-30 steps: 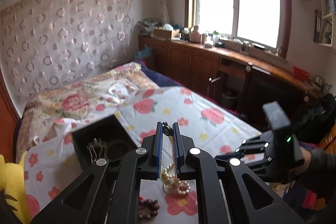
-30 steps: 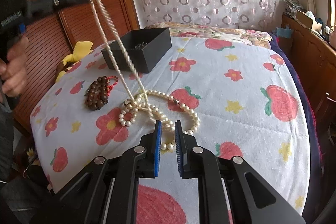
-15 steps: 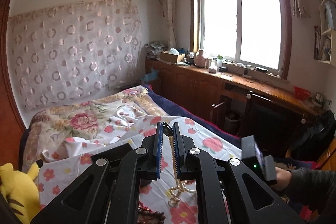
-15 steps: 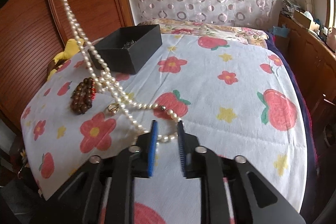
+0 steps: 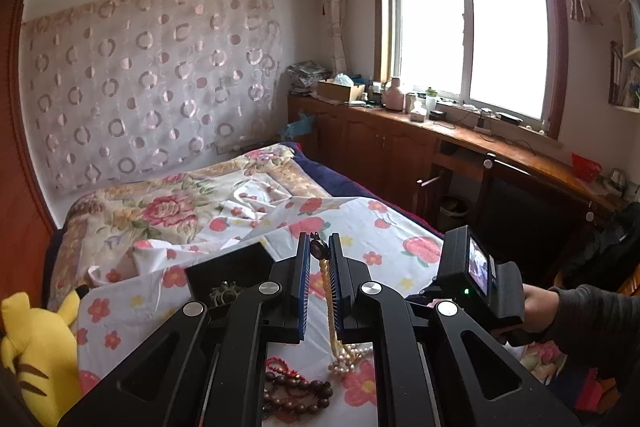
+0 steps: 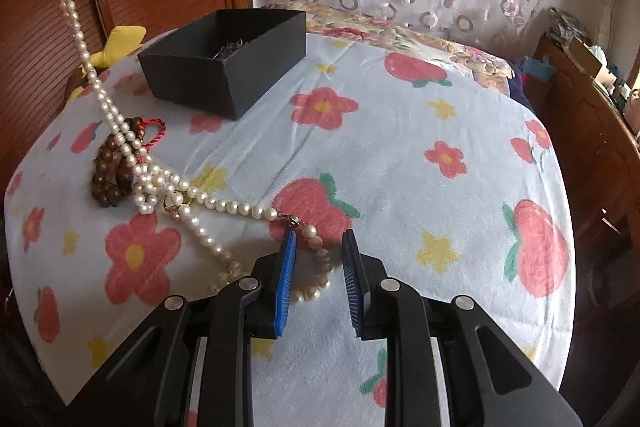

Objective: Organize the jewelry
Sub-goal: 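Carry the pearl strand over the black box with both tools and release it inside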

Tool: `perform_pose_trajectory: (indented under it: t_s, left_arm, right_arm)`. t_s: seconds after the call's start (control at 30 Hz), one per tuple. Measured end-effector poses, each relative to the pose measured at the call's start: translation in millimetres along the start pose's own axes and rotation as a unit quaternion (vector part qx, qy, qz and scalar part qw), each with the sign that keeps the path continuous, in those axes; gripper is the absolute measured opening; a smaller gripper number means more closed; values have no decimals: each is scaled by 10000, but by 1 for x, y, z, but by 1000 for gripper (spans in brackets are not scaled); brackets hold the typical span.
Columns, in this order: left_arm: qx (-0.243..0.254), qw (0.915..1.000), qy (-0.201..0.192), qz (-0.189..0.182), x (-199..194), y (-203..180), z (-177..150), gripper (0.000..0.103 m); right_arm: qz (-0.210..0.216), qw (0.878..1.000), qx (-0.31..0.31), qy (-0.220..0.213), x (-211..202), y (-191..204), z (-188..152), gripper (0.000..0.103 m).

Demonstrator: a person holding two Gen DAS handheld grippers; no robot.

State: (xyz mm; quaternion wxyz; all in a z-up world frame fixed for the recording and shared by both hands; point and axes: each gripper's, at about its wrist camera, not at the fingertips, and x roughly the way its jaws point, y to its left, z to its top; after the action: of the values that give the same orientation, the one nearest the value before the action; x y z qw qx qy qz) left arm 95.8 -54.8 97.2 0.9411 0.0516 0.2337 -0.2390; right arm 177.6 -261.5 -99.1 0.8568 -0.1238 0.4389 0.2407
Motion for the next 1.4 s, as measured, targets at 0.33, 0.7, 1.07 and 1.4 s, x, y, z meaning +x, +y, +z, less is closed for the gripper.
perform_pose_trajectory:
  t_s: [0.33,0.7,1.07,1.4]
  left_arm:
    - [-214,9995,188,160,-1,20,-33,8]
    - [-462,9980,255,347,-2,43,-48,8]
    - [-373,9979,-6,535,0,53,-5,8]
    - [-361,9961,-120,790,15,73,50,8]
  right_arm:
    - [-177,9933,-143,-1129,-70,6,36,8]
    - [-392,9718,-496,-2272,-169,18,99,8]
    - [-475,9648,-727,-2483,-189,27,140,8]
    - [-417,9637,-911,-2474,-171,47,179,8]
